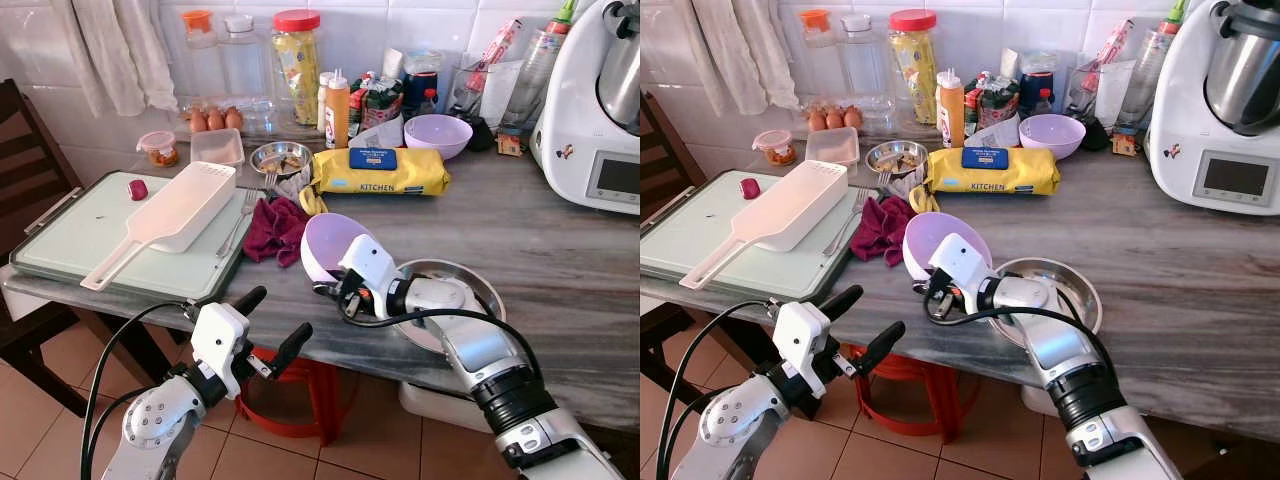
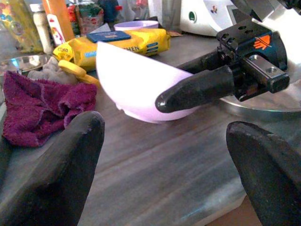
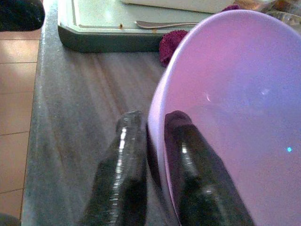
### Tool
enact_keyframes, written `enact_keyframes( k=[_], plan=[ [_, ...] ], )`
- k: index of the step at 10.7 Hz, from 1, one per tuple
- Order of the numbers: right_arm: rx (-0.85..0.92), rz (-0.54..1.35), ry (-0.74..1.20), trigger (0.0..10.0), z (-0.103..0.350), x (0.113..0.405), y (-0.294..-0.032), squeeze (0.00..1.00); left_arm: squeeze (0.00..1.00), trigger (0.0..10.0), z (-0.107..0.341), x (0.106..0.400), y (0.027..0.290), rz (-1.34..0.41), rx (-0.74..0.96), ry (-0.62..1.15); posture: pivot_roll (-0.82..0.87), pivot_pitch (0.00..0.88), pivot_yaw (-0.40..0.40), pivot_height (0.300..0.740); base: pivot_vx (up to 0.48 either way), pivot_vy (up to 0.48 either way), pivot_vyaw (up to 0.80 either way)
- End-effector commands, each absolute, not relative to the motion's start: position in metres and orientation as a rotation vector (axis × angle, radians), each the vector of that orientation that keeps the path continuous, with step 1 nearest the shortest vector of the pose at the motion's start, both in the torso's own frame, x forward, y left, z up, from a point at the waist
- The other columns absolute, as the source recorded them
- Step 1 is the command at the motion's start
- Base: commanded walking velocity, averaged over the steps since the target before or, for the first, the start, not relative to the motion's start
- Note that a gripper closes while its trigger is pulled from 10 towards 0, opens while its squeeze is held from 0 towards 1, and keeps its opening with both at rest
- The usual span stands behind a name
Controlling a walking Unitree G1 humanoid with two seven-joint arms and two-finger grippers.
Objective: Setting the table
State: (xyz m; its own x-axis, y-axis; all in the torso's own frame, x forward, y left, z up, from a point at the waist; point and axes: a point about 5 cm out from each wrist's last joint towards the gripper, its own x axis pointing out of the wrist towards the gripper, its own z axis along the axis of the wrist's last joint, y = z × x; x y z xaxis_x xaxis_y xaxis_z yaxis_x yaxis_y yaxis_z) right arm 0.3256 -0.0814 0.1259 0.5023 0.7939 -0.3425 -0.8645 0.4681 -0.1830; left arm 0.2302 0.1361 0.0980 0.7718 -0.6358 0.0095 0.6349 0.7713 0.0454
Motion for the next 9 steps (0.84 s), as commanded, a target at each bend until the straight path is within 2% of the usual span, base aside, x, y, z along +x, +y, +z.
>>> enact_keyframes(
  k=[1,5,9],
  plan=[
    [-0.363,1.043,0.2,10.0,0.13,0.325,-0.078,1.0,0.0,10.0,0.098,0.232,0.136,-0.695,0.051,-0.016,0.01,0.0,0.05,0.74,0.0,0.0,0.0],
    [-0.376,1.0,0.154,10.0,0.139,0.331,-0.081,1.0,0.0,10.0,0.098,0.233,0.136,-0.702,0.056,-0.01,0.0,0.0,0.058,0.74,0.0,0.0,0.0],
    [-0.331,0.91,0.023,10.0,0.163,0.337,-0.077,1.0,0.0,10.0,0.096,0.233,0.136,-0.703,0.064,-0.004,0.0,0.0,0.06,0.74,0.0,0.0,0.0]
  ],
)
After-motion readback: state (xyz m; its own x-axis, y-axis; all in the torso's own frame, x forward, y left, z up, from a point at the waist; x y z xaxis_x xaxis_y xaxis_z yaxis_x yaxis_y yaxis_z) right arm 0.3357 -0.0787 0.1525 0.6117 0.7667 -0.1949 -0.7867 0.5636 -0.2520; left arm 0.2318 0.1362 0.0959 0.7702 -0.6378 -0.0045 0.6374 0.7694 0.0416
